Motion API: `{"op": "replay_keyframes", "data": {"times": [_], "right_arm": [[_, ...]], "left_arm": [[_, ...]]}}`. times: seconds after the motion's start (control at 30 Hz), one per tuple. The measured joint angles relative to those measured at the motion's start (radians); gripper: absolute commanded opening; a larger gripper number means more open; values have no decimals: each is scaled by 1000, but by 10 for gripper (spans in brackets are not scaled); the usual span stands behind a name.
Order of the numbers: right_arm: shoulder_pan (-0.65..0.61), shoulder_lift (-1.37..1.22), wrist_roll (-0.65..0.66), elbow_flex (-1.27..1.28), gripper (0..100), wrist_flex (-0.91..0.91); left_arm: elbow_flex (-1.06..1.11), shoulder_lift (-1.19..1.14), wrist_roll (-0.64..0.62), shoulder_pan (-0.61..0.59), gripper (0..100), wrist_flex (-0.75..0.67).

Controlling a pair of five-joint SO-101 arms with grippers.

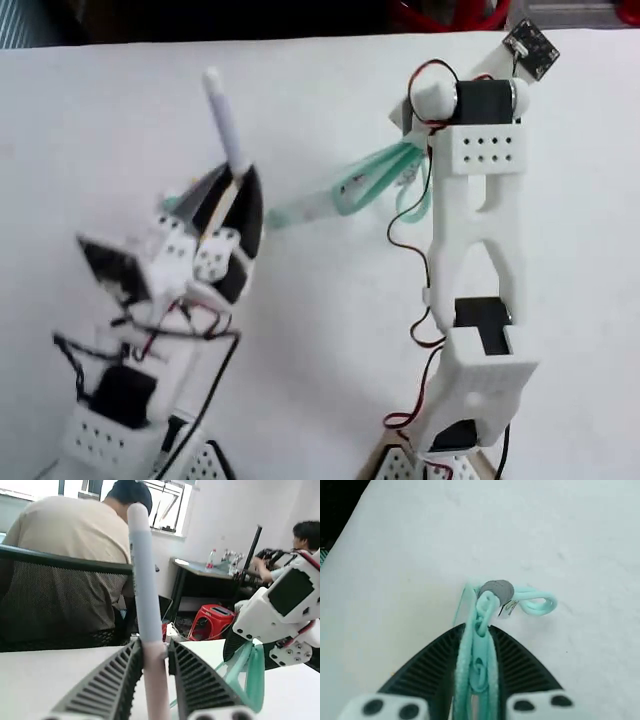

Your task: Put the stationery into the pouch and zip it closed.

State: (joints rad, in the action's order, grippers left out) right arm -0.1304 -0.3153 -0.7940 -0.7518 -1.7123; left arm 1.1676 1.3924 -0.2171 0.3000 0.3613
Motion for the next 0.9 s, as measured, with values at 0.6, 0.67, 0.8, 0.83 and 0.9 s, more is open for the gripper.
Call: {"op": "replay_keyframes", "data": {"times": [0.6,0.67,0.8,0.83,0.9], "right_arm": [[-12,0,26,5,17,69],[-12,0,29,5,17,71],[-12,0,60,6,17,71],[-12,0,66,6,17,71],[-12,0,71,6,17,71]], "left_arm": [[-749,-571,6,290,46,144],[-681,-572,9,304,46,32],[-535,-574,15,321,46,-141],[-502,-574,15,321,46,-180],[-442,-574,25,315,42,-242]]}}
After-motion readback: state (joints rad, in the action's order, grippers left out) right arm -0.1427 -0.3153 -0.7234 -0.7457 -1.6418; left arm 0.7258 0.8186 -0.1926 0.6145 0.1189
